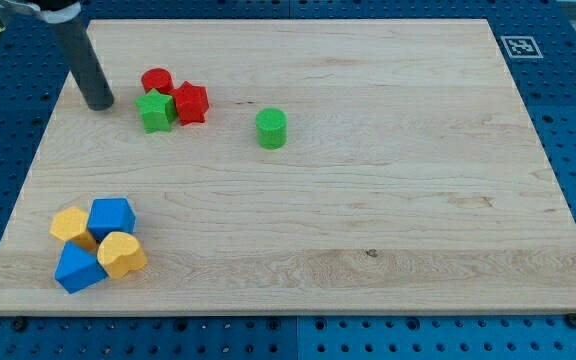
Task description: Move green star close to green circle
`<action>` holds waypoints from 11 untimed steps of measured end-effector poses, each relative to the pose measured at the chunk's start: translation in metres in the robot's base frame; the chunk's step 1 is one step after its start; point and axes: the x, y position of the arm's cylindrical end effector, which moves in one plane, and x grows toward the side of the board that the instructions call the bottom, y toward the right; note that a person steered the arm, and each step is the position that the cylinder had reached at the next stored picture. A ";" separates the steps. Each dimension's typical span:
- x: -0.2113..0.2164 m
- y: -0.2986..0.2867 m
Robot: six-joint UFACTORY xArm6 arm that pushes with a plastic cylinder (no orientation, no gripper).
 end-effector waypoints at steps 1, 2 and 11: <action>0.022 0.025; 0.044 0.043; 0.048 0.166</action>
